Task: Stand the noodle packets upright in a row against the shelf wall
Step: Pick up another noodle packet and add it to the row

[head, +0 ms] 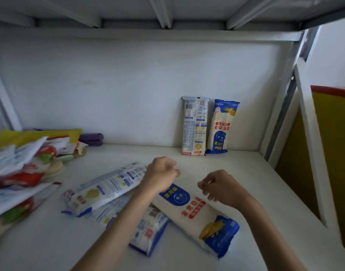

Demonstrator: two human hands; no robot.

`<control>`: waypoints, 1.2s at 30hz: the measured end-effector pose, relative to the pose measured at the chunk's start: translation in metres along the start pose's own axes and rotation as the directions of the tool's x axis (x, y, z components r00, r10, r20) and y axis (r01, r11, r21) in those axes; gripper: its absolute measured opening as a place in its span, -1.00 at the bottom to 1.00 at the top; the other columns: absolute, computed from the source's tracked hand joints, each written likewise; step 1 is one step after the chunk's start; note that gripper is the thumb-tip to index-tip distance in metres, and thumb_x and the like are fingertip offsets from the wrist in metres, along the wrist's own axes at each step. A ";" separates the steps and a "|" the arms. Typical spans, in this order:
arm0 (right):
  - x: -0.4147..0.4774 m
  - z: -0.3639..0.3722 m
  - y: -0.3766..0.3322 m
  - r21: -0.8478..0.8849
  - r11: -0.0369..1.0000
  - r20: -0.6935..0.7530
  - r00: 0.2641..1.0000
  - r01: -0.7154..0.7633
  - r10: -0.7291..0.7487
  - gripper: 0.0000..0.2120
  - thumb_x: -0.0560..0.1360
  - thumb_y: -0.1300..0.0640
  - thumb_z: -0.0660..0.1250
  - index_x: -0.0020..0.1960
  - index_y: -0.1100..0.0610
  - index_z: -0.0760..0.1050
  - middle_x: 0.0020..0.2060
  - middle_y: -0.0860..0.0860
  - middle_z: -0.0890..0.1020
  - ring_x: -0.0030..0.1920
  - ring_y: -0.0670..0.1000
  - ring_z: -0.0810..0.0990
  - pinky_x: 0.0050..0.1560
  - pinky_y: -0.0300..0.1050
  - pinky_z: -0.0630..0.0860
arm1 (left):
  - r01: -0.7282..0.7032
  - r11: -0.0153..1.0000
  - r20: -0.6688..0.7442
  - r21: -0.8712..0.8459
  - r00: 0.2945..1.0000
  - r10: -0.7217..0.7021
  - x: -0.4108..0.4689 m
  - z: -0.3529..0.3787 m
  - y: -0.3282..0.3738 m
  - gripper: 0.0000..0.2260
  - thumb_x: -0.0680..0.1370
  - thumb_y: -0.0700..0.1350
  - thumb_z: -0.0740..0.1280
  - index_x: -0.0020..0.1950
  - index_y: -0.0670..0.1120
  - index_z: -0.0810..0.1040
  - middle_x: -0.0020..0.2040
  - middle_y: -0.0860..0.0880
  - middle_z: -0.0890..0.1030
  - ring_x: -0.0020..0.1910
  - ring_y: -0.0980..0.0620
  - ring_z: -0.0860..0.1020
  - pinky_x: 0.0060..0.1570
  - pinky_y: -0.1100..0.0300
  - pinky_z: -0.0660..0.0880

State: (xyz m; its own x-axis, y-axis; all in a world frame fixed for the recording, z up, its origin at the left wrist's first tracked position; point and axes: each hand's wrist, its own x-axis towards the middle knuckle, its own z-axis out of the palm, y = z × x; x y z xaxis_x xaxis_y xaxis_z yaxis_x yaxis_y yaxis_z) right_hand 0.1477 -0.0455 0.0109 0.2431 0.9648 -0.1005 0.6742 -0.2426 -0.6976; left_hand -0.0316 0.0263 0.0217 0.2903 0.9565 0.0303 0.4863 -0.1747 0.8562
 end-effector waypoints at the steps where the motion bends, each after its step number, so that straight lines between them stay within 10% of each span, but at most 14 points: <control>1: -0.007 0.004 0.000 -0.047 0.999 0.037 0.999 -0.016 0.018 -0.69 0.53 -0.07 0.31 0.11 0.14 0.58 -0.07 -0.01 0.65 -0.12 -0.04 0.63 -0.10 -0.19 0.53 | 0.029 0.999 -0.037 0.021 0.999 -0.028 -0.009 -0.001 -0.009 -0.75 0.50 -0.10 0.41 0.18 -0.02 0.59 0.13 0.04 0.63 0.05 0.08 0.57 0.03 0.21 0.44; 6: -0.022 0.010 -0.006 -0.234 0.970 0.126 0.988 -0.058 0.089 -0.52 0.49 -0.24 0.29 0.14 0.13 0.59 0.02 0.00 0.61 0.00 0.00 0.59 0.02 -0.13 0.50 | 0.128 0.960 -0.175 0.249 0.981 -0.086 -0.029 -0.010 -0.033 -0.73 0.48 -0.18 0.36 0.17 -0.13 0.56 0.12 -0.09 0.62 0.06 -0.03 0.56 -0.04 0.21 0.46; 12: -0.029 0.013 -0.013 -0.269 0.963 0.173 0.982 -0.030 0.079 -0.57 0.49 -0.24 0.27 0.00 0.14 0.55 -0.13 -0.02 0.63 -0.13 -0.06 0.60 -0.15 -0.21 0.51 | 0.223 0.836 -0.058 0.501 0.973 -0.225 -0.027 -0.019 -0.038 -0.59 0.50 0.18 0.34 0.10 -0.15 0.53 0.03 -0.09 0.61 0.05 -0.07 0.58 0.02 0.07 0.53; 23: -0.025 0.007 -0.009 -0.036 0.995 0.094 0.991 -0.093 0.096 -0.78 0.53 -0.09 0.32 -0.14 0.05 0.45 -0.28 -0.12 0.56 -0.26 -0.14 0.55 -0.33 -0.30 0.40 | 0.163 0.985 -0.038 -0.058 0.985 -0.166 -0.004 -0.012 -0.035 -0.82 0.41 -0.09 0.48 -0.19 -0.12 0.51 -0.18 -0.07 0.62 -0.17 -0.03 0.59 -0.15 0.10 0.51; 31: -0.018 0.009 -0.006 0.442 0.892 -0.166 0.969 -0.092 0.183 -0.72 0.50 -0.02 0.39 0.04 0.17 0.48 -0.17 0.01 0.66 -0.20 -0.05 0.66 -0.26 -0.15 0.60 | 0.103 0.608 0.008 -0.787 0.988 -0.156 0.010 0.000 -0.013 -0.60 0.43 -0.36 0.46 0.23 -0.20 0.46 0.00 -0.23 0.67 -0.11 -0.07 0.69 -0.09 0.13 0.62; 36: -0.017 0.019 -0.012 0.582 0.813 -0.231 0.957 -0.007 0.174 -0.70 0.47 0.00 0.42 0.01 0.18 0.44 -0.17 0.05 0.71 -0.28 -0.02 0.72 -0.33 -0.11 0.66 | 0.308 0.678 0.229 -0.667 0.951 -0.207 0.006 0.007 -0.012 -0.69 0.42 -0.09 0.52 0.08 -0.20 0.59 0.00 -0.17 0.72 -0.05 -0.10 0.69 -0.12 0.06 0.59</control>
State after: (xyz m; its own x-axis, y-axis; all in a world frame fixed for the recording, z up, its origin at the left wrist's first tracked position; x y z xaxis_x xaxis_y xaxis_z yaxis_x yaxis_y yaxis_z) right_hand 0.1223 -0.0573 0.0069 0.5108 0.8580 -0.0536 0.1405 -0.1448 -0.9794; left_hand -0.0297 0.0321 0.0084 0.3642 0.8924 -0.2664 -0.1311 0.3323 0.9340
